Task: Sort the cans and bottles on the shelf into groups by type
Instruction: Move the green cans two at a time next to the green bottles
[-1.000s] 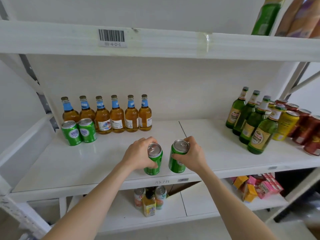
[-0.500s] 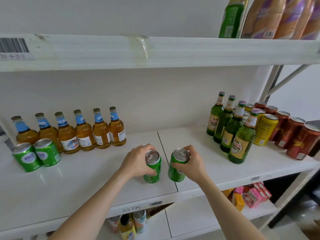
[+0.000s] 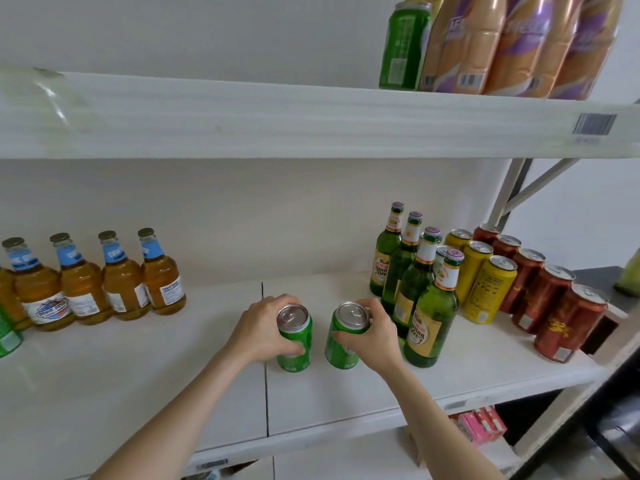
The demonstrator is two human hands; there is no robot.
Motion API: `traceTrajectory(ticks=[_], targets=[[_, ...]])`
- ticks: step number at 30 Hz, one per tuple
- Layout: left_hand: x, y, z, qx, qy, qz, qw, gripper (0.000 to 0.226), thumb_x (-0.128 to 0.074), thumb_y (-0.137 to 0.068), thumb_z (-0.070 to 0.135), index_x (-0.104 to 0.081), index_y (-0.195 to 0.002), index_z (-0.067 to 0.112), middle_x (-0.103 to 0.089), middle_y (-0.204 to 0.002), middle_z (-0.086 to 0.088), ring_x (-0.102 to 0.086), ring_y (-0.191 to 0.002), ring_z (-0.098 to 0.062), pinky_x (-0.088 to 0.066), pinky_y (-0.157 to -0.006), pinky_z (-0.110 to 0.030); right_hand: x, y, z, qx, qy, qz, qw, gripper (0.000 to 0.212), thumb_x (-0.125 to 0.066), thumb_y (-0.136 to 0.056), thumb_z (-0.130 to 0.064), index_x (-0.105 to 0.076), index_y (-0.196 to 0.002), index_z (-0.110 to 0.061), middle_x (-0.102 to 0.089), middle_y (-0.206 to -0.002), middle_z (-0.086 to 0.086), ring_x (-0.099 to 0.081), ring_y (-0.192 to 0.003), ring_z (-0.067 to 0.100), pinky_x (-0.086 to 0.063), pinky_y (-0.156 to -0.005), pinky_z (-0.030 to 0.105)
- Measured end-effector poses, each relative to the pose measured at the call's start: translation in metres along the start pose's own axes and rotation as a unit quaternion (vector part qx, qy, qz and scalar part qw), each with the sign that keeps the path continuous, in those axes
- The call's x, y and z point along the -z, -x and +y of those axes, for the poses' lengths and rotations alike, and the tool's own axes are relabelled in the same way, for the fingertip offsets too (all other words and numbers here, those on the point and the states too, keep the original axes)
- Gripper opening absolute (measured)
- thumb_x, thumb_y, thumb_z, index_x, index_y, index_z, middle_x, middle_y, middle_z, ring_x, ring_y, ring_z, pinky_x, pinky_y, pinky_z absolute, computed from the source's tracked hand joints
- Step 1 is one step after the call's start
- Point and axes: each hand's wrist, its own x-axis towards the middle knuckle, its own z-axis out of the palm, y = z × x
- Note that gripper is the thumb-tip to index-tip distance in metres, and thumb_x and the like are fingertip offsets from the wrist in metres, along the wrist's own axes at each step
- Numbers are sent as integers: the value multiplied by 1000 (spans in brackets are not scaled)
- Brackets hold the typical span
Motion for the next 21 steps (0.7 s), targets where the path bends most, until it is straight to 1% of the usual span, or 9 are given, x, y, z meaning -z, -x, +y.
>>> traceTrajectory(ticks=[2, 5, 7, 9, 13, 17, 19, 21], targets=[[-12, -7, 11, 8, 7, 10, 1000, 71, -78, -35, 47, -55, -103, 47, -63, -94, 16, -61, -86, -5, -54, -77, -30, 13, -11, 8, 4, -4, -11, 1000, 54, -87, -54, -31, -51, -93, -36, -66, -90, -16, -62, -83, 2, -54, -71, 30], [-29, -18, 25, 15, 10, 24, 1000, 72, -78, -36, 48, -55, -104, 47, -63, -94, 15, -61, -86, -5, -53, -78, -30, 30, -28, 18, 16, -8, -22, 1000, 54, -88, -55, -30, -53, -96, -33, -66, -90, -15, -62, -83, 1, -48, -65, 19], [-38, -24, 32, 18, 12, 36, 999, 72, -78, -36, 48, -55, -104, 48, -63, -93, 15, -61, -86, -5, -52, -77, -28, 36, -39, 24, 23, -13, -28, 999, 55, -88, -57, -29, -54, -100, -31, -66, -91, -15, -62, -84, 1, -48, -65, 18], [-44, -31, 37, 22, 5, 40, 999, 71, -77, -36, 49, -55, -103, 47, -63, -92, 15, -61, -85, -6, -52, -77, -27, 38, -49, 28, 27, -22, -30, 999, 55, -89, -57, -27, -54, -99, -31, -66, -90, -15, -62, -83, -1, -48, -65, 17], [-51, -46, 36, 27, -2, 40, 999, 71, -77, -36, 48, -57, -105, 45, -63, -94, 14, -61, -86, -8, -52, -77, -29, 30, -70, 36, 14, -52, -42, 998, 56, -89, -57, -22, -54, -100, -31, -67, -95, -12, -63, -87, 3, -52, -71, 23], [-54, -63, 28, 29, -14, 43, 999, 71, -77, -36, 48, -58, -105, 43, -62, -92, 14, -61, -85, -8, -52, -75, -29, 15, -91, 43, 6, -72, -43, 996, 58, -90, -58, -18, -55, -103, -28, -65, -95, -13, -62, -86, 0, -46, -65, 13], [-54, -73, 23, 29, -18, 44, 998, 71, -77, -37, 48, -58, -105, 43, -63, -92, 14, -60, -85, -8, -51, -75, -28, 7, -101, 46, 5, -75, -35, 997, 58, -91, -58, -19, -55, -102, -28, -65, -94, -13, -62, -85, 0, -46, -64, 14], [-55, -84, 16, 27, -18, 44, 999, 70, -78, -38, 46, -58, -105, 43, -63, -92, 14, -60, -85, -8, -51, -75, -27, -2, -112, 50, 0, -83, -29, 996, 59, -91, -58, -19, -56, -105, -25, -66, -97, -10, -63, -88, 4, -50, -69, 19]])
